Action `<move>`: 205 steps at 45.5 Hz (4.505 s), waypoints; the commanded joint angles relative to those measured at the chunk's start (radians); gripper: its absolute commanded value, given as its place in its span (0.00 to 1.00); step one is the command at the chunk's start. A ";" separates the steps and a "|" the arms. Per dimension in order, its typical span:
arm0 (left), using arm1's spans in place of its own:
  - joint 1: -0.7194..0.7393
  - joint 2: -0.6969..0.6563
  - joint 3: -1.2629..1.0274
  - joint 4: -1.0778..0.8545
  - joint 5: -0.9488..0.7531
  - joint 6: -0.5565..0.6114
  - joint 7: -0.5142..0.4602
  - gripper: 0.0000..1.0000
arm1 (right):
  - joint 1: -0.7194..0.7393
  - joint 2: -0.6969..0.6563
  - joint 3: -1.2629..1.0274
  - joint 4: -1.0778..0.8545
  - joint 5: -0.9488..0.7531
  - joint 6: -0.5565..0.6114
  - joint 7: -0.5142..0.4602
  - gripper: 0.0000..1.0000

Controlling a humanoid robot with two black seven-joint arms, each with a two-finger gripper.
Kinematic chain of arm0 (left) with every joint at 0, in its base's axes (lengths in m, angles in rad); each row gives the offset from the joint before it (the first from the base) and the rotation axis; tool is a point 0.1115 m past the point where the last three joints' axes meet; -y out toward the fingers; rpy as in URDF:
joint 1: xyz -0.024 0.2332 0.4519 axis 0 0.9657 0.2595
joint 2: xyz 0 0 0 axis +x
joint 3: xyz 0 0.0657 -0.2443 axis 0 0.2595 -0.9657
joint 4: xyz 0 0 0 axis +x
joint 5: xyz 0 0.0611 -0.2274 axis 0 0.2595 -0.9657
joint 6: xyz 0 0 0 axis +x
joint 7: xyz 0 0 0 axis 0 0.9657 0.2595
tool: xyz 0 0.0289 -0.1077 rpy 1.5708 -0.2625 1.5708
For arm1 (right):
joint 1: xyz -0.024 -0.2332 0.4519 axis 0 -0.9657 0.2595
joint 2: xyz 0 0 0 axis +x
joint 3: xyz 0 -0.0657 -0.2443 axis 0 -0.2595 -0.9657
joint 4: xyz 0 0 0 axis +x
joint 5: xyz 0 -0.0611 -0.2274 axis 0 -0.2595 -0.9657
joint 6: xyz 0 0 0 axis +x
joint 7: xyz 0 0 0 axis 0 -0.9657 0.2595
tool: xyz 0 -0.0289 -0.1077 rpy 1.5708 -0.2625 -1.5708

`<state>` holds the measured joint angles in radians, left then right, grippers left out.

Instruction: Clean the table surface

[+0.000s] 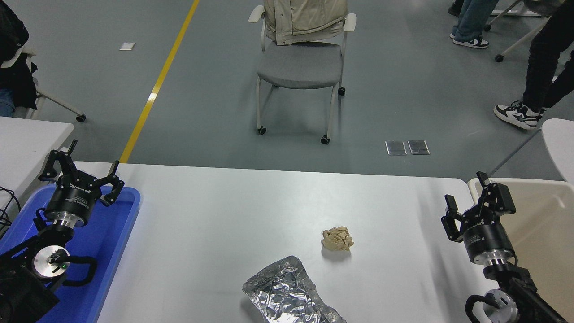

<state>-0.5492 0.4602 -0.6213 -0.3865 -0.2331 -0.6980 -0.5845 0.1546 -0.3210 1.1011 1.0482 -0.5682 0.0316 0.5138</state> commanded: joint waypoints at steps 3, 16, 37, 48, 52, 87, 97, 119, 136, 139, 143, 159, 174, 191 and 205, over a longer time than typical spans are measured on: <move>0.000 0.000 0.000 0.000 0.000 0.000 0.000 1.00 | 0.010 -0.177 -0.141 0.234 -0.010 -0.012 -0.169 0.98; 0.000 0.000 0.000 0.000 0.000 0.000 0.000 1.00 | 0.022 -0.285 -0.214 0.343 -0.189 -0.013 -0.211 0.98; 0.000 0.000 0.000 0.000 0.001 0.000 0.000 1.00 | 0.239 -0.426 -0.581 0.501 -0.527 0.002 -0.511 0.98; 0.000 0.000 0.000 0.000 0.000 0.000 0.000 1.00 | 0.430 -0.461 -0.813 0.553 -0.533 0.042 -0.590 0.98; 0.000 0.000 0.000 0.000 0.000 0.000 0.000 1.00 | 0.500 -0.452 -0.879 0.550 -0.521 0.076 -0.600 0.98; 0.000 0.000 0.000 0.000 0.002 0.000 0.000 1.00 | 0.648 -0.294 -0.914 0.553 -0.645 0.214 -0.739 0.94; 0.000 0.000 0.000 0.000 0.000 0.000 0.000 1.00 | 0.668 -0.283 -0.955 0.556 -0.660 0.217 -0.753 0.98; 0.000 0.000 0.000 0.000 0.000 0.000 0.000 1.00 | 0.660 -0.225 -1.081 0.527 -0.871 0.211 -0.785 0.98; 0.000 0.000 0.000 0.000 0.000 0.000 0.000 1.00 | 0.665 -0.132 -1.163 0.472 -0.874 0.212 -0.784 0.98; 0.000 0.000 0.000 0.000 0.000 0.000 0.000 1.00 | 0.663 -0.122 -1.164 0.446 -0.874 0.212 -0.784 0.98; 0.000 0.000 0.000 0.000 0.000 0.000 0.000 1.00 | 0.668 -0.104 -1.164 0.434 -0.874 0.211 -0.782 0.98; 0.000 0.000 0.000 0.000 0.000 0.000 0.000 1.00 | 0.658 -0.070 -1.190 0.403 -0.860 0.209 -0.771 0.98; 0.000 0.000 0.000 0.000 0.000 0.000 0.000 1.00 | 0.638 -0.030 -1.202 0.377 -0.860 0.209 -0.755 0.96; 0.000 0.000 0.000 0.000 0.001 0.000 0.000 1.00 | 0.643 -0.013 -1.236 0.349 -0.872 0.212 -0.755 0.18; 0.000 0.000 0.000 0.000 0.000 0.000 0.000 1.00 | 0.655 -0.035 -1.236 0.339 -0.858 0.208 -0.744 0.00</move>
<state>-0.5492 0.4602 -0.6213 -0.3866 -0.2330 -0.6979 -0.5844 0.7979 -0.3389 -0.1390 1.3893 -1.4393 0.2413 -0.2409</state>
